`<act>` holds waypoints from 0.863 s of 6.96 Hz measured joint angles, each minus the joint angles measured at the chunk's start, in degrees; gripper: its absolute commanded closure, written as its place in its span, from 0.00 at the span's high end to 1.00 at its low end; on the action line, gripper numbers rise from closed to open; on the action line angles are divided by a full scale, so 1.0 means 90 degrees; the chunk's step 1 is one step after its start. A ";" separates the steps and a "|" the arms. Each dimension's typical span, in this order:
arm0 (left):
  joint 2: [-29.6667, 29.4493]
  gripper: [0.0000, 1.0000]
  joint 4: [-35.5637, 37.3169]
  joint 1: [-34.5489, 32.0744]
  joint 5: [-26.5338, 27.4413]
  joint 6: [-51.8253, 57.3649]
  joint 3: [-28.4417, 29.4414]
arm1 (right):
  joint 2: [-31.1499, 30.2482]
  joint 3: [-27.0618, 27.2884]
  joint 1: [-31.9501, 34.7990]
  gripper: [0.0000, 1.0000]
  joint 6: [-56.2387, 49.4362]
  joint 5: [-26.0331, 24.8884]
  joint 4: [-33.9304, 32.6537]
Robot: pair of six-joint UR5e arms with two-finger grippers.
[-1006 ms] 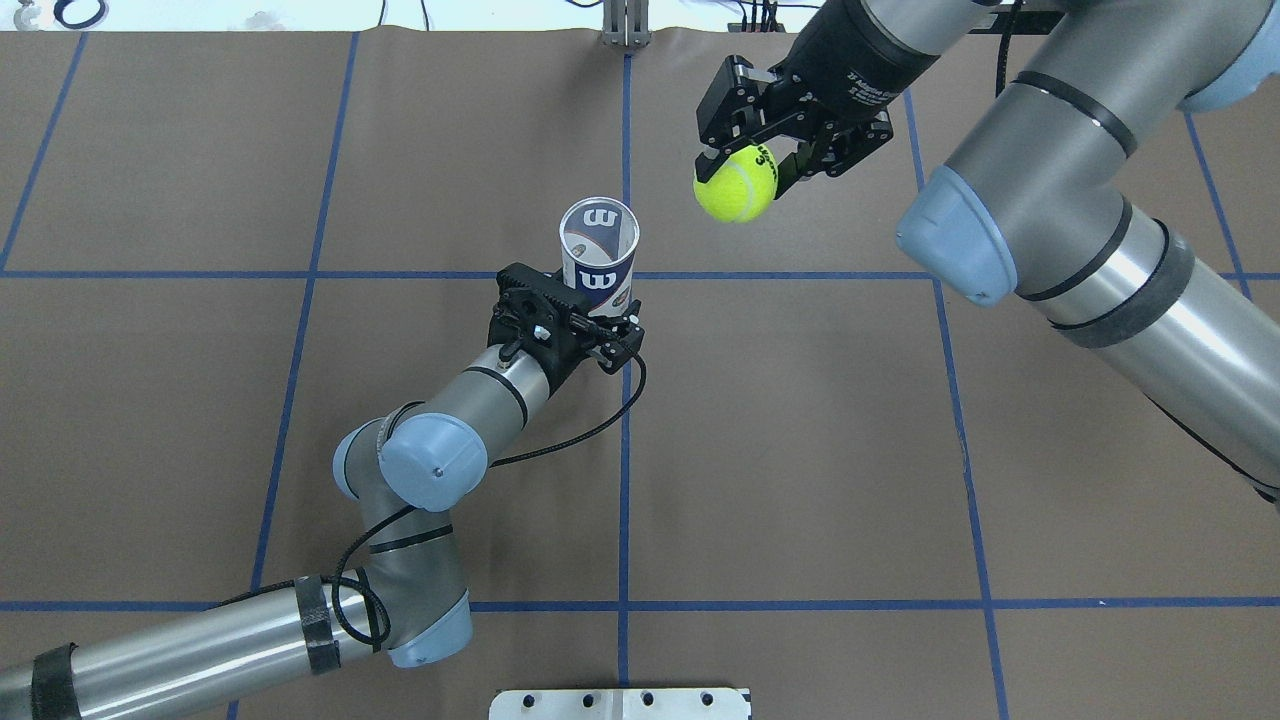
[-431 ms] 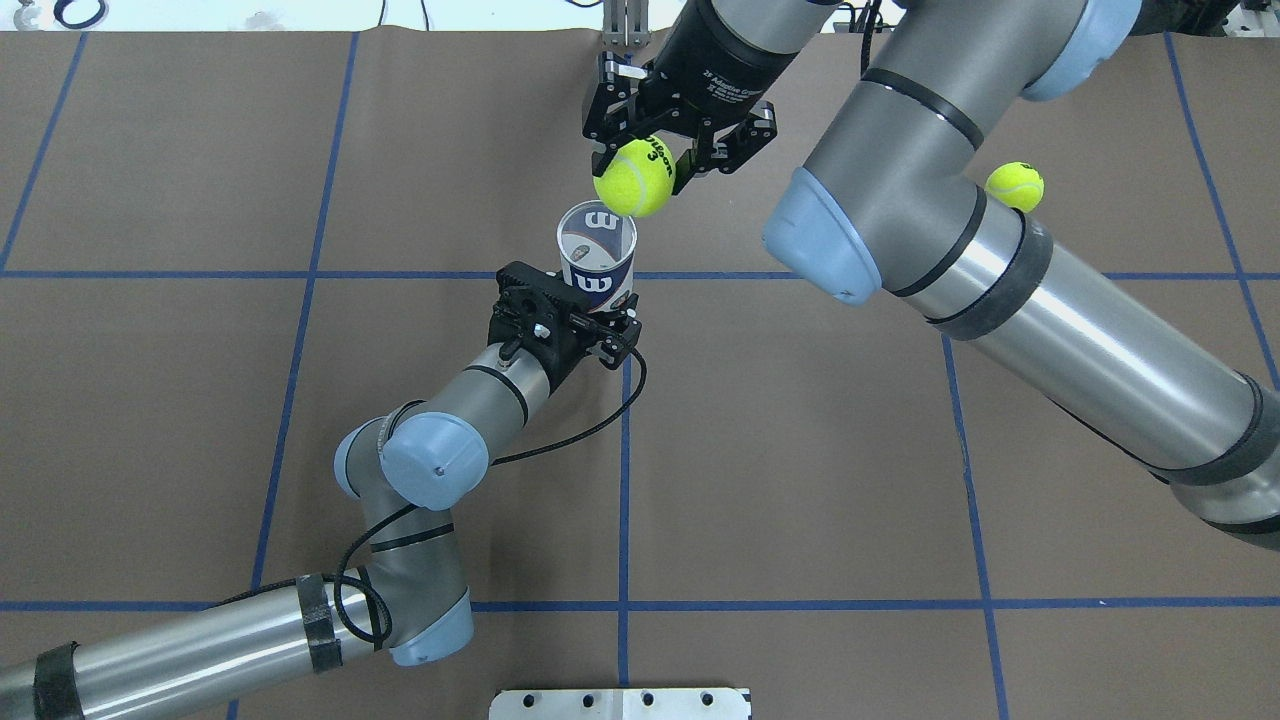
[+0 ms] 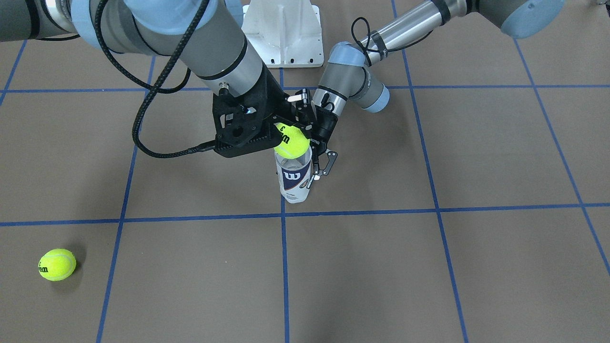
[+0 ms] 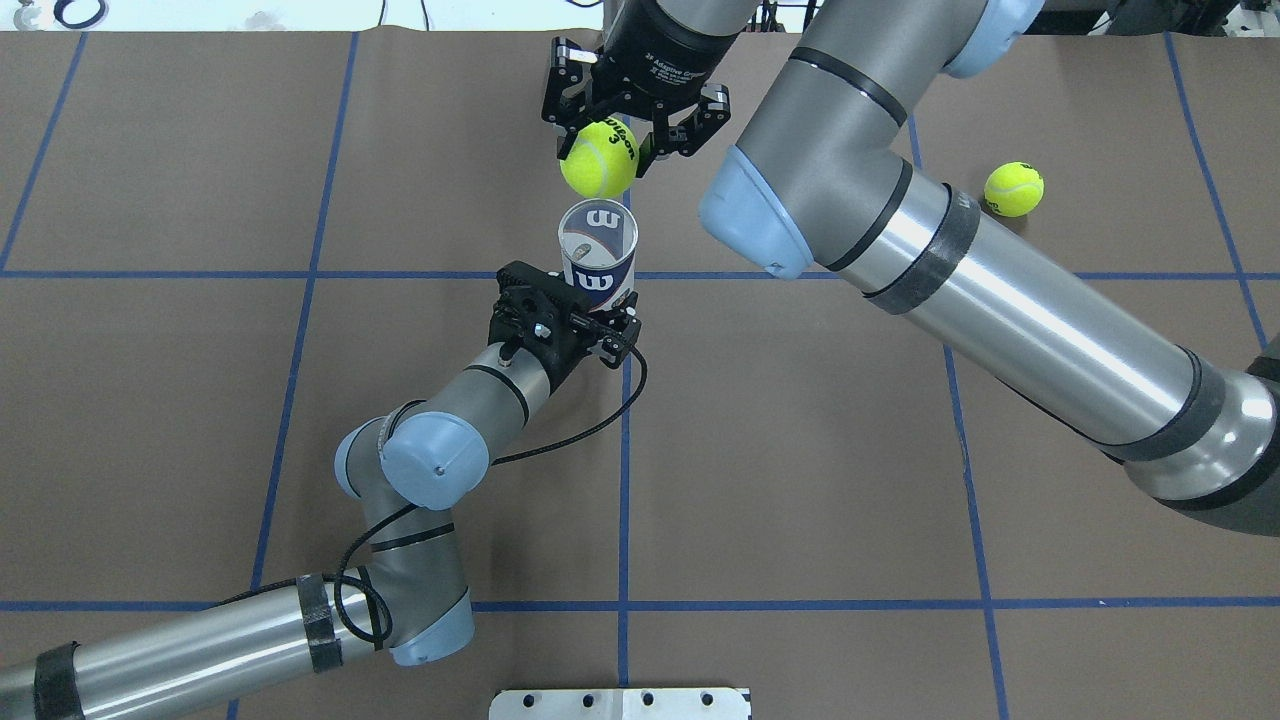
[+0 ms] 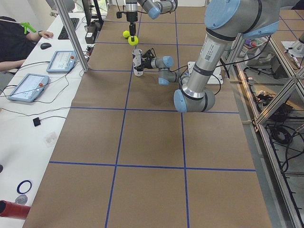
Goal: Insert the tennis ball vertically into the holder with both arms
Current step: 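Lower the ball into the tube and open the right gripper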
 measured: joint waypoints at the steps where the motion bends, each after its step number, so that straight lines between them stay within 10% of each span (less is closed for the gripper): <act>1: -0.0009 0.81 0.0002 0.0000 0.0000 0.0000 -0.0004 | 0.0027 -0.0089 -0.0084 0.00 -0.0001 -0.0165 0.0033; 6: -0.0117 0.80 0.0012 -0.0025 -0.0003 0.0004 -0.0019 | -0.0003 -0.0147 -0.0266 0.00 0.0018 -0.0313 0.0042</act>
